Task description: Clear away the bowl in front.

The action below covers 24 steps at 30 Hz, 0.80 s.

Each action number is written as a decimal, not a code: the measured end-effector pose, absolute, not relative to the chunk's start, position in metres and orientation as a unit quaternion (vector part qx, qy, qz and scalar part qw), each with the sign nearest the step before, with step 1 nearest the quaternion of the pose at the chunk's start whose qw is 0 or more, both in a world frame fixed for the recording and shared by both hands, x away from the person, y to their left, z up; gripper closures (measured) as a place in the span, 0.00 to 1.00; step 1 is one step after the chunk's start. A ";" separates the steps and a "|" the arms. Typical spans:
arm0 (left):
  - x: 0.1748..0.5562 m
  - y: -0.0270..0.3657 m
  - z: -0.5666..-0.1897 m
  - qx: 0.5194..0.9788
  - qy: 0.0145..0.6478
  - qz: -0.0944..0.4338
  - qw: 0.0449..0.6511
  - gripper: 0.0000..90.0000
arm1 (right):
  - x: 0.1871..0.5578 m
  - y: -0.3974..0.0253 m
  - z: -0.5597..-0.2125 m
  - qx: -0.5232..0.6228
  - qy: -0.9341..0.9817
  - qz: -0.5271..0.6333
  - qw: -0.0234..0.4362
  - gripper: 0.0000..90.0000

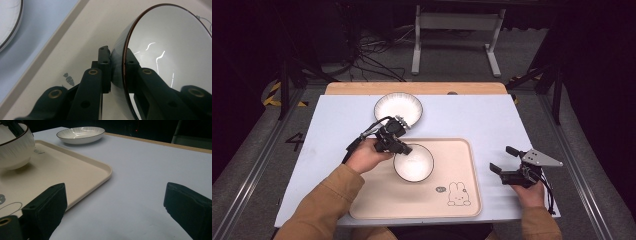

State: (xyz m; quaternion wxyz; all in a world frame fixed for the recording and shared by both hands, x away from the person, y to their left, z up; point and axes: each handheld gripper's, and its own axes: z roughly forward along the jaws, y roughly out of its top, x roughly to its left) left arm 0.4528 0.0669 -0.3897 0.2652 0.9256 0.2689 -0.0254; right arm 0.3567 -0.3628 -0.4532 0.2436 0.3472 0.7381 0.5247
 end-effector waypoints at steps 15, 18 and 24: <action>0.454 0.062 -0.398 0.925 0.272 -0.038 0.263 0.90 | 0.357 -0.363 -0.453 0.348 0.738 0.524 0.243 0.06; 0.455 0.062 -0.399 0.925 0.272 -0.040 0.264 0.90 | 0.357 -0.363 -0.453 0.347 0.739 0.524 0.243 0.06; 0.455 0.062 -0.400 0.927 0.275 -0.026 0.252 0.89 | 0.357 -0.363 -0.453 0.346 0.739 0.524 0.243 0.06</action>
